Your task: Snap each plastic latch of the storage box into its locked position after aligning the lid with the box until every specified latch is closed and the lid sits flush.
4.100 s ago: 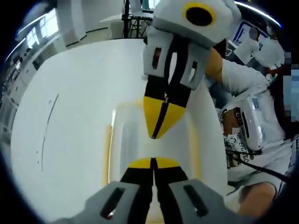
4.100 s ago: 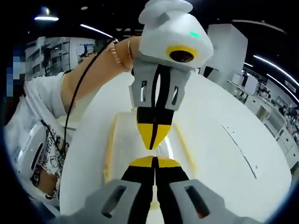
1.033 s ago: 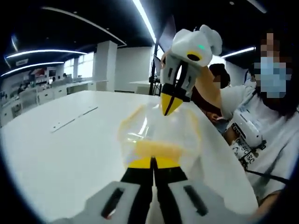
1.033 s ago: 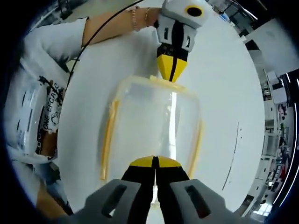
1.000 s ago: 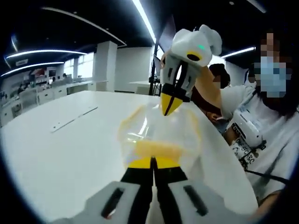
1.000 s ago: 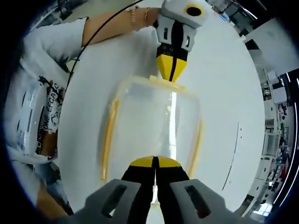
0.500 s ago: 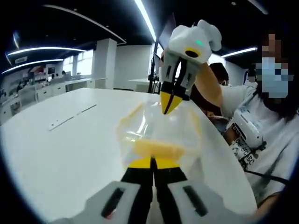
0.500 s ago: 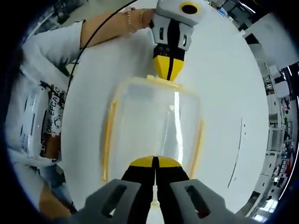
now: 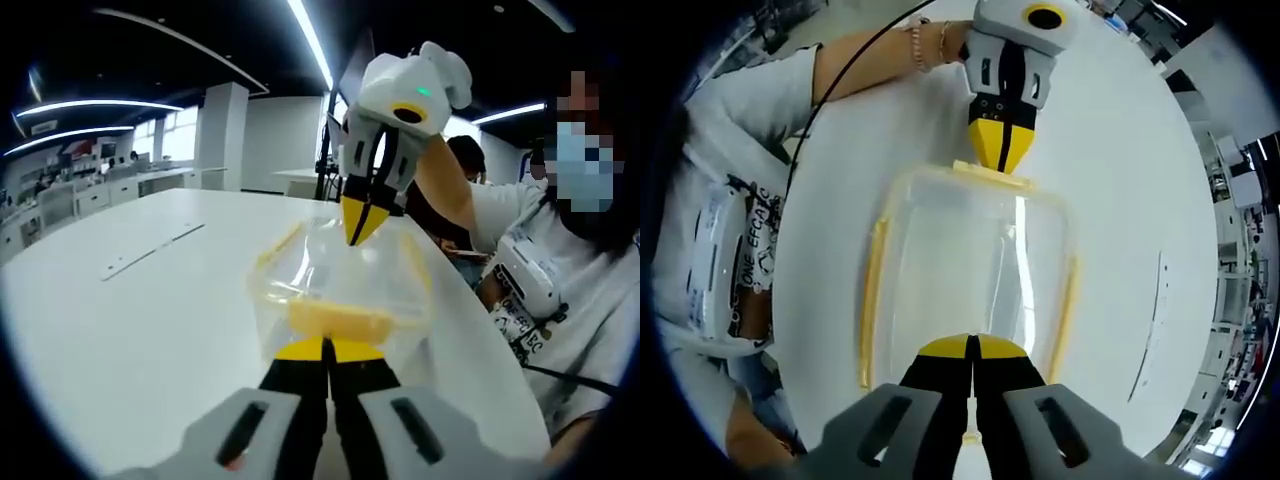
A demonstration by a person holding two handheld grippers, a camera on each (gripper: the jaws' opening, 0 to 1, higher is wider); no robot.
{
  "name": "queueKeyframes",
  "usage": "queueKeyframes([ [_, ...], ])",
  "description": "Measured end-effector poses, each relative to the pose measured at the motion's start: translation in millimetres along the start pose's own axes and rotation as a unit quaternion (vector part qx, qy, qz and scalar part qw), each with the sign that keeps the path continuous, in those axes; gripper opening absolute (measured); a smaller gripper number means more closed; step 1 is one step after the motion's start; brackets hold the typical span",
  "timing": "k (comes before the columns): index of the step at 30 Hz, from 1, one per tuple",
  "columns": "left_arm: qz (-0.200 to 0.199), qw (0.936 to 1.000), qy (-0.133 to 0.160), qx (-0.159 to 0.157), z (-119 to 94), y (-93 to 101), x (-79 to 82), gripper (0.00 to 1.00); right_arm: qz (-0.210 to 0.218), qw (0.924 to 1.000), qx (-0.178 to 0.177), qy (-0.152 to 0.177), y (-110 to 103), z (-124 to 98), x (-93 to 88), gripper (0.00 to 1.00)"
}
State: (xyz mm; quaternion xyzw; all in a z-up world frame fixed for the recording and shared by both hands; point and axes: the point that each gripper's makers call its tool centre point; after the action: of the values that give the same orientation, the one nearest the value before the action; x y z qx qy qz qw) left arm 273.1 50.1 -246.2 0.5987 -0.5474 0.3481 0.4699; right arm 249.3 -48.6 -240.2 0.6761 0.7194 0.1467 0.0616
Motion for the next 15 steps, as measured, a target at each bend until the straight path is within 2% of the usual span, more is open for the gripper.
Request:
queueKeyframes([
  [4, -0.007, 1.0000, 0.003, -0.003, 4, 2.4, -1.3, 0.00, -0.006, 0.9999, 0.000, -0.009, 0, 0, -0.2, 0.00],
  [5, -0.020, 0.9994, 0.021, -0.021, 18, 10.0, 2.9, 0.00, -0.002, 0.9998, 0.005, -0.017, -1, 1, -3.3, 0.00],
  [6, 0.008, 0.9997, 0.022, -0.007, 12, -1.6, 3.3, 0.00, -0.007, 0.9999, 0.003, -0.015, 1, 2, -2.5, 0.00],
  [7, 0.009, 0.9999, 0.007, -0.005, 10, 2.4, -4.0, 0.00, -0.004, 0.9999, 0.007, -0.010, 0, 4, -0.6, 0.00],
  [8, 0.001, 1.0000, 0.006, -0.006, 24, 15.8, -9.8, 0.00, -0.004, 0.9999, 0.007, -0.011, -1, 5, -0.8, 0.00],
  [9, 0.001, 1.0000, 0.006, -0.005, 29, 22.1, -12.6, 0.00, -0.006, 0.9999, 0.007, -0.011, -1, 5, -0.9, 0.00],
  [10, 0.002, 1.0000, 0.007, -0.005, 18, 10.0, -7.7, 0.00, -0.006, 0.9999, 0.006, -0.011, -1, 6, -1.1, 0.00],
  [11, 0.001, 0.9999, 0.008, -0.006, 17, 10.3, -8.1, 0.00, -0.006, 0.9999, 0.006, -0.011, -1, 6, -1.2, 0.00],
  [12, 0.000, 0.9999, 0.011, -0.007, 10, 2.4, -4.2, 0.00, -0.006, 0.9999, 0.006, -0.011, -1, 6, -1.6, 0.00],
  [13, -0.001, 0.9999, 0.012, -0.008, 8, 1.7, -3.4, 0.00, -0.004, 0.9999, 0.007, -0.010, 0, 6, -1.5, 0.00],
  [15, 0.006, 1.0000, 0.001, -0.002, 20, 10.5, -9.7, 0.00, -0.004, 0.9999, 0.010, -0.011, 0, 6, -1.2, 0.00],
])
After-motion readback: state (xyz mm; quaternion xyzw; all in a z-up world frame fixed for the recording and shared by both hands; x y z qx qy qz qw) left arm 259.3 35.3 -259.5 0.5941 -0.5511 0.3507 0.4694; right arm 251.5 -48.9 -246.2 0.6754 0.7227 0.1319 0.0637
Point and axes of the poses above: the point that each gripper's makers call its tool centre point, and the gripper's own axes: z roughly forward along the fingers, y roughly to its right, x roughly out of its top, and after that the axes turned 8 degrees about -x, right-handed
